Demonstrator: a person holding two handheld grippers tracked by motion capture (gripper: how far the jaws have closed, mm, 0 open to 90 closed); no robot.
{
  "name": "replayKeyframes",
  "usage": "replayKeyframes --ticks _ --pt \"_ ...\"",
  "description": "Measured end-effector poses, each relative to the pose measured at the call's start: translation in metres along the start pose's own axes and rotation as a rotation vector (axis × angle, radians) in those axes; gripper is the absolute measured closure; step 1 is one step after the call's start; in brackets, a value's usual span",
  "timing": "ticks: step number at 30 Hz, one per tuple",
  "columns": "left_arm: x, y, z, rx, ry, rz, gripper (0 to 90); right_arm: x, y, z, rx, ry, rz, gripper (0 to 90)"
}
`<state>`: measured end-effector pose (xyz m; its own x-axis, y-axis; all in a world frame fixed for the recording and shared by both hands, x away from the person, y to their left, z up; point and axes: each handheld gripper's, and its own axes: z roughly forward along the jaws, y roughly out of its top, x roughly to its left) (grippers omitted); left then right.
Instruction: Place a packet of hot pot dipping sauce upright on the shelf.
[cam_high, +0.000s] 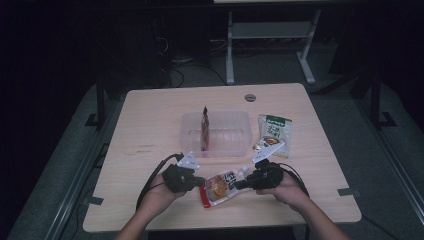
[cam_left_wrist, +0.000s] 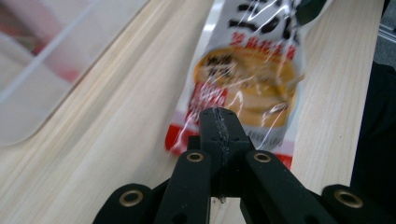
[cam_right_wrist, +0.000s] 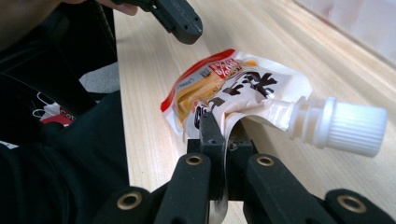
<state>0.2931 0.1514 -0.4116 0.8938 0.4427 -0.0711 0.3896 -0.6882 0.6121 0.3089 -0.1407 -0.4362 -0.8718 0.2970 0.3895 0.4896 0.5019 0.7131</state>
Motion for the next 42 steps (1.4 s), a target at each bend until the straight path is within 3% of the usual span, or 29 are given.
replayKeyframes --ticks 4,14,15,18,20,26,33,42 --pt "0.002 -0.001 0.003 0.002 -0.020 -0.008 89.8 0.002 0.002 -0.007 -0.028 0.006 -0.008 89.3" --pt "-0.006 0.003 0.012 0.008 -0.050 0.015 89.7 0.006 0.004 -0.018 -0.098 0.035 -0.033 89.3" --pt "-0.008 0.003 0.014 -0.008 -0.055 -0.005 89.8 0.006 0.004 -0.019 -0.101 0.037 -0.041 89.3" --pt "-0.009 0.004 0.018 0.009 -0.069 0.017 89.8 0.010 0.006 -0.019 -0.108 0.049 -0.050 89.3" --pt "-0.012 0.005 0.021 -0.011 -0.078 0.004 89.8 0.011 0.007 -0.019 -0.121 0.058 -0.059 89.3" --pt "-0.016 0.011 0.028 -0.023 -0.095 0.029 89.7 0.016 0.011 -0.018 -0.148 0.090 -0.072 89.3" --pt "-0.019 0.018 0.038 -0.080 -0.133 0.010 89.8 0.024 0.017 -0.015 -0.161 0.122 -0.088 89.3" --pt "-0.023 0.022 0.043 -0.086 -0.134 0.026 89.7 0.024 0.017 -0.015 -0.168 0.125 -0.091 89.3"
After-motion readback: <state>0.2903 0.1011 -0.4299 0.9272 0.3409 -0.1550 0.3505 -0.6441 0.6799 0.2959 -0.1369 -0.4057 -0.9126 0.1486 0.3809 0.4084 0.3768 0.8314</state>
